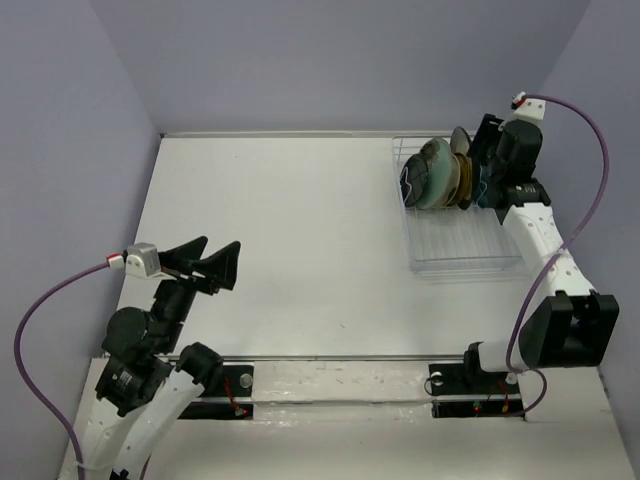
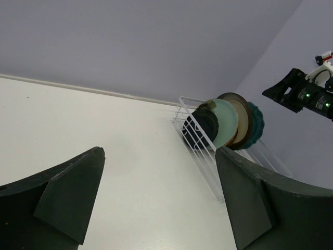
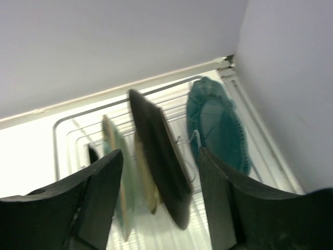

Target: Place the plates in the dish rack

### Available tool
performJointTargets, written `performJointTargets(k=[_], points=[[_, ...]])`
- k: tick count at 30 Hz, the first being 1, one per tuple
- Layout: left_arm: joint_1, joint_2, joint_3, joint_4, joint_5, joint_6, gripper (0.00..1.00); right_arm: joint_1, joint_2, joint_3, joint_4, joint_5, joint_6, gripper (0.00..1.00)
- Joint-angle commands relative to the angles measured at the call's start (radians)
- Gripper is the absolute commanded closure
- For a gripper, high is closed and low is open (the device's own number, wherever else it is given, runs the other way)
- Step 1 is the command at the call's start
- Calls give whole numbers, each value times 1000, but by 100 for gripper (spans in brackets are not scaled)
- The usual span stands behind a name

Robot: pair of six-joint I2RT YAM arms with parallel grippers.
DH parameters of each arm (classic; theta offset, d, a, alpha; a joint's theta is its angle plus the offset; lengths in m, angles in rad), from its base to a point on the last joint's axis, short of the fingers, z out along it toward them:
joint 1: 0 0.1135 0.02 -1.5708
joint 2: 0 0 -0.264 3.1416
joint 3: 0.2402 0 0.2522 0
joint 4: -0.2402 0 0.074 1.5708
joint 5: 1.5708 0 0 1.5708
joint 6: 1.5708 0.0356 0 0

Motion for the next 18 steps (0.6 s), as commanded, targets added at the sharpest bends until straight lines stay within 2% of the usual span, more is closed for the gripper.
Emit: performJointTargets(k=[1, 2, 4, 5, 7, 8, 10, 11, 12, 13, 14, 18], points=[[-2, 35, 4, 44, -9, 1, 1, -1, -87, 80, -69, -184, 154, 27], [-2, 40, 2, 44, -9, 0, 1, -1, -105, 80, -78, -226, 181, 25], [0, 63, 1, 44, -3, -1, 1, 8, -168, 53, -74, -393, 269, 1], [1, 71, 1, 46, -1, -1, 1, 17, -211, 36, -58, -504, 298, 0], [1, 106, 2, 46, 6, 3, 1, 28, -260, -18, -14, -630, 391, 0], [1, 118, 2, 47, 11, 3, 1, 37, -286, -96, 15, -690, 425, 0], [0, 144, 2, 55, 40, 1, 1, 52, -376, -206, 216, -900, 490, 0], [0, 173, 4, 60, 52, 0, 1, 68, -404, -342, 320, -971, 595, 0], [1, 189, 4, 63, 71, 1, 1, 78, -429, -415, 559, -1096, 666, 0], [1, 218, 5, 69, 79, 0, 1, 78, -461, -482, 677, -1140, 802, 0], [0, 229, 7, 78, 91, -5, 1, 91, -469, -594, 889, -1204, 855, 0], [0, 295, 27, 99, 108, -5, 1, 100, -472, -724, 1132, -1280, 963, 0]])
